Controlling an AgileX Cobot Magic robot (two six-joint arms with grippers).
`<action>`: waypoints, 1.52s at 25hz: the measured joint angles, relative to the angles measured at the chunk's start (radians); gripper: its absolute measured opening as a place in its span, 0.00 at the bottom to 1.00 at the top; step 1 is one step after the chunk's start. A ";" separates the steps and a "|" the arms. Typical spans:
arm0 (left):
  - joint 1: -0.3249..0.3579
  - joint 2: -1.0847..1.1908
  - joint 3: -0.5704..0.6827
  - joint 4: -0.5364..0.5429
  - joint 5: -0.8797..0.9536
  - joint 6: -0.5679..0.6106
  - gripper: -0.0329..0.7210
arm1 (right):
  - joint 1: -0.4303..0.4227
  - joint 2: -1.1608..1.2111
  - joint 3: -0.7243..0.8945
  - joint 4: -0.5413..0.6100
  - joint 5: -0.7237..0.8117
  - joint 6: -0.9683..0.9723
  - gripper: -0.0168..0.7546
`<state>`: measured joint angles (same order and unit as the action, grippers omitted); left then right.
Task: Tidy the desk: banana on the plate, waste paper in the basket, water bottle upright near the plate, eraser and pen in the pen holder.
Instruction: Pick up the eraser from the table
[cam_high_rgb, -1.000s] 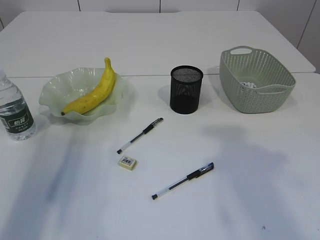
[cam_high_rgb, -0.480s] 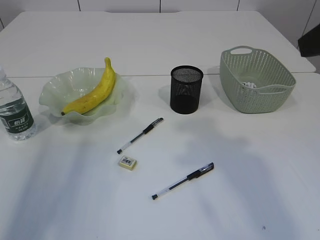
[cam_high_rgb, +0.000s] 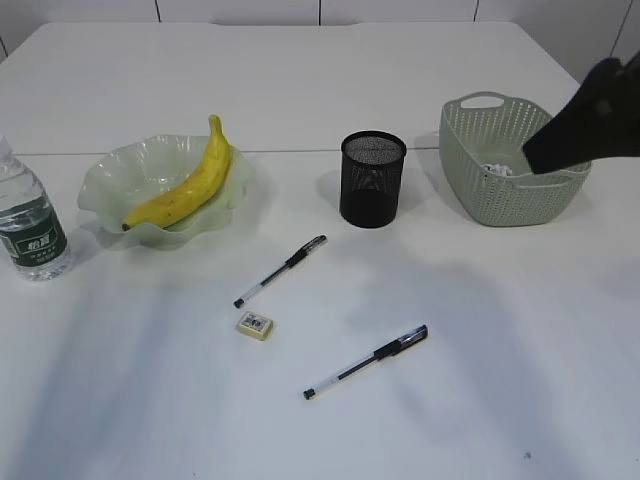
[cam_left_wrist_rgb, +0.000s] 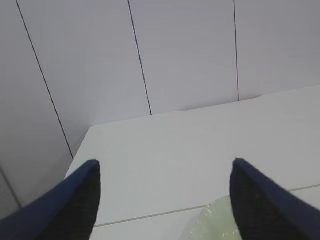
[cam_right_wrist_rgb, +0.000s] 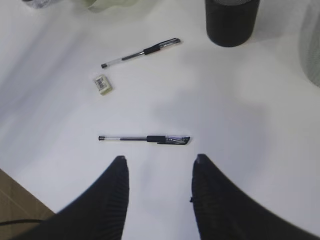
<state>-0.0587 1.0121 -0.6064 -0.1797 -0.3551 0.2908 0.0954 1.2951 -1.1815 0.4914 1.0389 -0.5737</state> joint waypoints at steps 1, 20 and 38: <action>0.000 -0.002 0.000 0.000 0.002 0.000 0.80 | 0.015 0.021 -0.006 -0.011 0.000 -0.013 0.43; 0.000 -0.008 0.000 0.000 0.111 0.000 0.80 | 0.210 0.438 -0.421 -0.207 0.053 -0.031 0.54; 0.000 -0.008 0.000 0.002 0.281 0.000 0.80 | 0.377 0.704 -0.470 -0.252 0.009 -0.054 0.54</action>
<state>-0.0587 1.0036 -0.6064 -0.1781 -0.0741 0.2913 0.4723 1.9990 -1.6512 0.2395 1.0474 -0.6276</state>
